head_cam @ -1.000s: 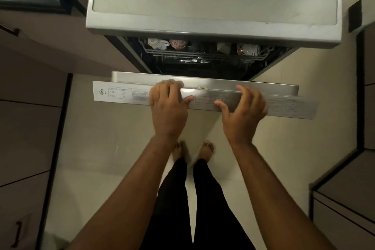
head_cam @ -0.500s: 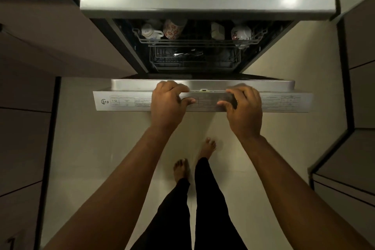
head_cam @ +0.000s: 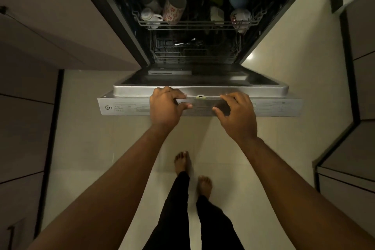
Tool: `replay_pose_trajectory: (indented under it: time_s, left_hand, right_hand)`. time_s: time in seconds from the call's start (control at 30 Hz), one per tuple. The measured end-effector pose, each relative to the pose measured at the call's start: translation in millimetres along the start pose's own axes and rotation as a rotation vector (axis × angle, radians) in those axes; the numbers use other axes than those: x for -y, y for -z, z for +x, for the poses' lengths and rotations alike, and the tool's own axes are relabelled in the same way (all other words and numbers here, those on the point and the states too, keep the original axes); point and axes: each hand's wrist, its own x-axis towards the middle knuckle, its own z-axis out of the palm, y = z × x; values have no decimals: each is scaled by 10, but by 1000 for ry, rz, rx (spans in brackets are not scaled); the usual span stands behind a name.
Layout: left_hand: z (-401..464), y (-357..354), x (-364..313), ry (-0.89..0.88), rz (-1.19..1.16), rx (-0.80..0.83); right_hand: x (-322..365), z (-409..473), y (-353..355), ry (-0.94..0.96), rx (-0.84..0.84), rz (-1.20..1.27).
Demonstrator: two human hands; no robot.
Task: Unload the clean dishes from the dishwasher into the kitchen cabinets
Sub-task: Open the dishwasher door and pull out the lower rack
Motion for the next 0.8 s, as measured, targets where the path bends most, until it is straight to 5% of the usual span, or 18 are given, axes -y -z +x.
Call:
replay_pose_trajectory:
  time_s: [0.27, 0.57, 0.8]
  left_hand:
    - [-632, -380, 239, 99, -7, 12]
    - [-1272, -782, 617, -152, 220, -10]
    - [-1514, -1101, 886, -169, 249, -20]
  right_hand:
    - [-272, -692, -284, 139, 52, -35]
    - [-422, -1201, -663, 126, 12, -45]
    - [-545, -1588, -989, 118, 50, -144]
